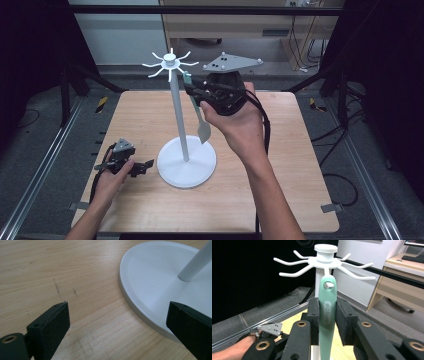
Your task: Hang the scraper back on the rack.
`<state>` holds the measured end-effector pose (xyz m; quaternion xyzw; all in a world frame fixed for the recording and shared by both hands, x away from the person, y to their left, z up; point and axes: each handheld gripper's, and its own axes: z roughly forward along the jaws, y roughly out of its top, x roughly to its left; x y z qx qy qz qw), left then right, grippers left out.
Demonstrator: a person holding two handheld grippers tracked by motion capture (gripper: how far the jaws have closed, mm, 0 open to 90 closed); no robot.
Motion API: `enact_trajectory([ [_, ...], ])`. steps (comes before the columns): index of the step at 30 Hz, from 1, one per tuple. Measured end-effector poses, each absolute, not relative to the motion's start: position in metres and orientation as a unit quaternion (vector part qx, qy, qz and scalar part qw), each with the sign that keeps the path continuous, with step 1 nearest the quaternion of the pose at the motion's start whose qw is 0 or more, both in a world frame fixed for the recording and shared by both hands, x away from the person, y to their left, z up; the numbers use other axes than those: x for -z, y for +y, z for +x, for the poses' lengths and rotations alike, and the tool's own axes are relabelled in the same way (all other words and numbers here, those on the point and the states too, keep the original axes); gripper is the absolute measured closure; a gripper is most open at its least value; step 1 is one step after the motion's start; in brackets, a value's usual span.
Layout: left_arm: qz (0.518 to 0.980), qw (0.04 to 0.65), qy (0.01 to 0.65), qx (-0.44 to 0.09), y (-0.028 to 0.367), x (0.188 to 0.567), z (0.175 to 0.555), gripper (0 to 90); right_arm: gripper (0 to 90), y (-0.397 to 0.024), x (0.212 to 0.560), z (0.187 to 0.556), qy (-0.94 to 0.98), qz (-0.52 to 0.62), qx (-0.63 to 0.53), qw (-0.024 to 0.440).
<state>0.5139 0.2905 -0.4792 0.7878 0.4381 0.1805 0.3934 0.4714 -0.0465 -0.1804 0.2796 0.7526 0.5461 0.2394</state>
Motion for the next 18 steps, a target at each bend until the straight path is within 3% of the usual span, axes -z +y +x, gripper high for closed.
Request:
enact_trajectory([
  [18, 0.788, 0.393, 0.438, -0.180, 0.2906, 0.4792, 0.5138, 4.7, 73.8, -0.0414, 0.1823, 0.4697, 0.748, 0.286, -0.540, 0.259],
])
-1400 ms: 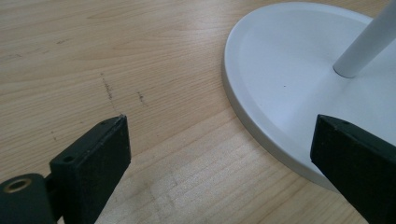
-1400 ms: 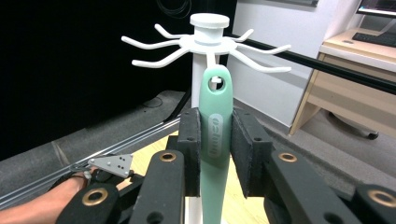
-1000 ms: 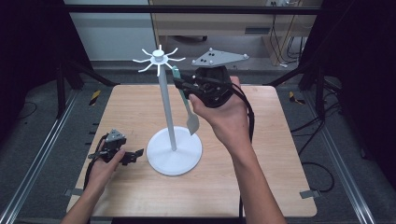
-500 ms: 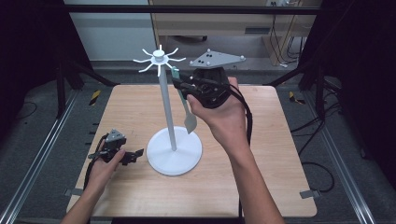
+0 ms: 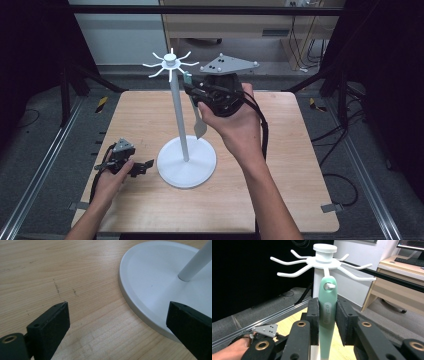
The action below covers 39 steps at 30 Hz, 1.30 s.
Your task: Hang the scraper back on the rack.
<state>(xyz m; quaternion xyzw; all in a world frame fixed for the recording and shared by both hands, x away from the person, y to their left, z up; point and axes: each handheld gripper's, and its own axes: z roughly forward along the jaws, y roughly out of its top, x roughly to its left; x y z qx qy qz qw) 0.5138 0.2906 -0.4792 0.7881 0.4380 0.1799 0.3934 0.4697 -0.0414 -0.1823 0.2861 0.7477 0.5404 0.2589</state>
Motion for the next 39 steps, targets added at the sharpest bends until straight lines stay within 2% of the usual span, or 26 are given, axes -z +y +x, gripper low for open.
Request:
enact_trajectory([
  [22, 0.787, 0.394, 0.439, -0.180, 0.291, 0.479, 0.514, 4.7, 69.2, -0.046, 0.185, 0.469, 0.742, 0.292, -0.547, 0.254],
  [39, 0.789, 0.391, 0.438, -0.183, 0.291, 0.479, 0.514, 4.7, 70.7, -0.074, 0.198, 0.465, 0.741, 0.321, -0.528, 0.262],
])
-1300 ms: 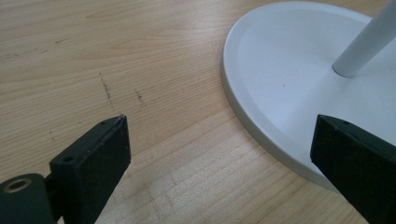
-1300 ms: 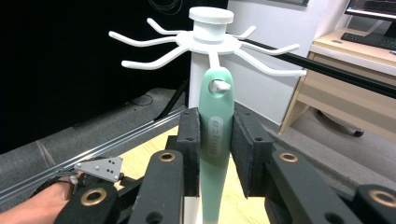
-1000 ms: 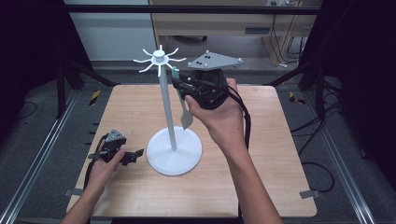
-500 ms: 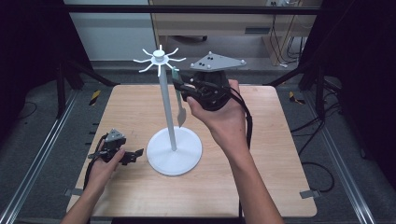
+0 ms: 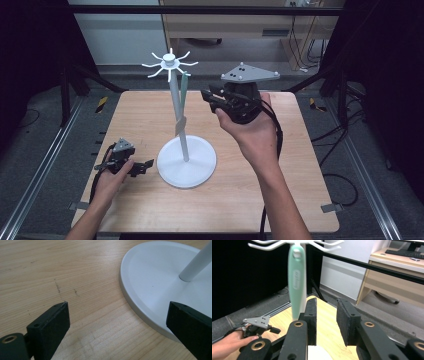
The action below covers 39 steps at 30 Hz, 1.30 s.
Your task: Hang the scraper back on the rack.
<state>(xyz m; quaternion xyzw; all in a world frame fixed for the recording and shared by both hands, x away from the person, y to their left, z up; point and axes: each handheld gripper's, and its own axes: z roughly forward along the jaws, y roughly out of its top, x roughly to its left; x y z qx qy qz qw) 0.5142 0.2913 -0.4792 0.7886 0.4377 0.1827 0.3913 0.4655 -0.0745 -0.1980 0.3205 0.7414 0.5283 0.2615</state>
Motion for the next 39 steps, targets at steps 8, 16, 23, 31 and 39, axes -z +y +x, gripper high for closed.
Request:
enact_trajectory([
  [8, 0.788, 0.392, 0.438, -0.182, 0.291, 0.479, 0.514, 4.7, 70.8, -0.084, 0.205, 0.467, 0.741, 0.338, -0.516, 0.265],
  [16, 0.789, 0.392, 0.437, -0.183, 0.291, 0.480, 0.514, 4.7, 70.9, -0.092, 0.210, 0.469, 0.742, 0.354, -0.503, 0.266],
  [23, 0.789, 0.391, 0.438, -0.183, 0.291, 0.480, 0.514, 4.7, 70.5, -0.103, 0.216, 0.470, 0.741, 0.371, -0.491, 0.270],
  [31, 0.788, 0.391, 0.438, -0.183, 0.291, 0.480, 0.514, 4.7, 70.3, -0.115, 0.223, 0.470, 0.738, 0.386, -0.481, 0.275],
  [39, 0.788, 0.390, 0.438, -0.185, 0.291, 0.480, 0.514, 4.6, 70.3, -0.129, 0.232, 0.469, 0.733, 0.403, -0.473, 0.276],
])
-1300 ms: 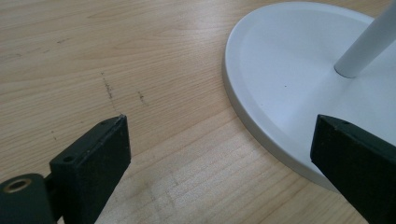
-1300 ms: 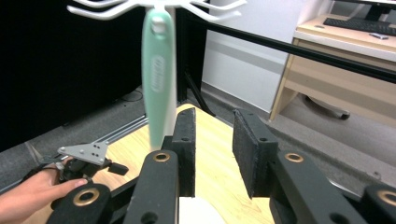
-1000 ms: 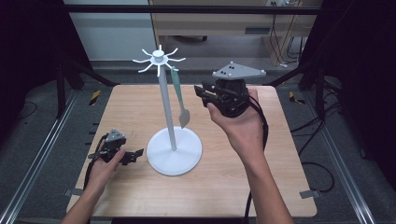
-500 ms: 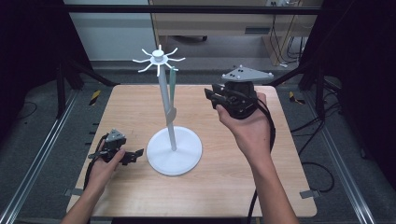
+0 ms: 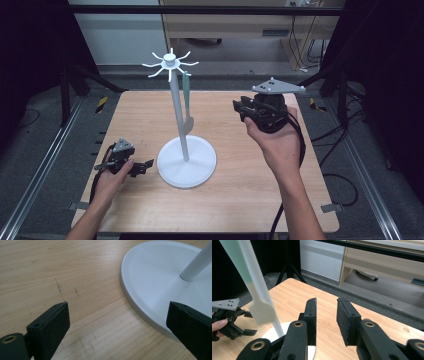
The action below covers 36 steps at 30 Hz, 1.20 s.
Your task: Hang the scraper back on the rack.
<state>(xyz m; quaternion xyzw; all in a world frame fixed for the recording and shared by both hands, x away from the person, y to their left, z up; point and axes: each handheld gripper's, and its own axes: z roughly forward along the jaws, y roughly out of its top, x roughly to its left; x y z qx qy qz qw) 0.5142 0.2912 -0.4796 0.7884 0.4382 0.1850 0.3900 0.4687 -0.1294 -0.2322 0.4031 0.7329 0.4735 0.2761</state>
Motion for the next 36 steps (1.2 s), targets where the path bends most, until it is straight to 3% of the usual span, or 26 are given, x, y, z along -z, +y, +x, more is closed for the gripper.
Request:
enact_trajectory([
  [19, 0.788, 0.391, 0.439, -0.184, 0.291, 0.480, 0.514, 4.6, 68.2, -0.152, 0.246, 0.466, 0.722, 0.427, -0.467, 0.281],
  [36, 0.788, 0.391, 0.439, -0.184, 0.291, 0.480, 0.514, 4.6, 35.8, -0.174, 0.277, 0.460, 0.695, 0.465, -0.454, 0.307],
])
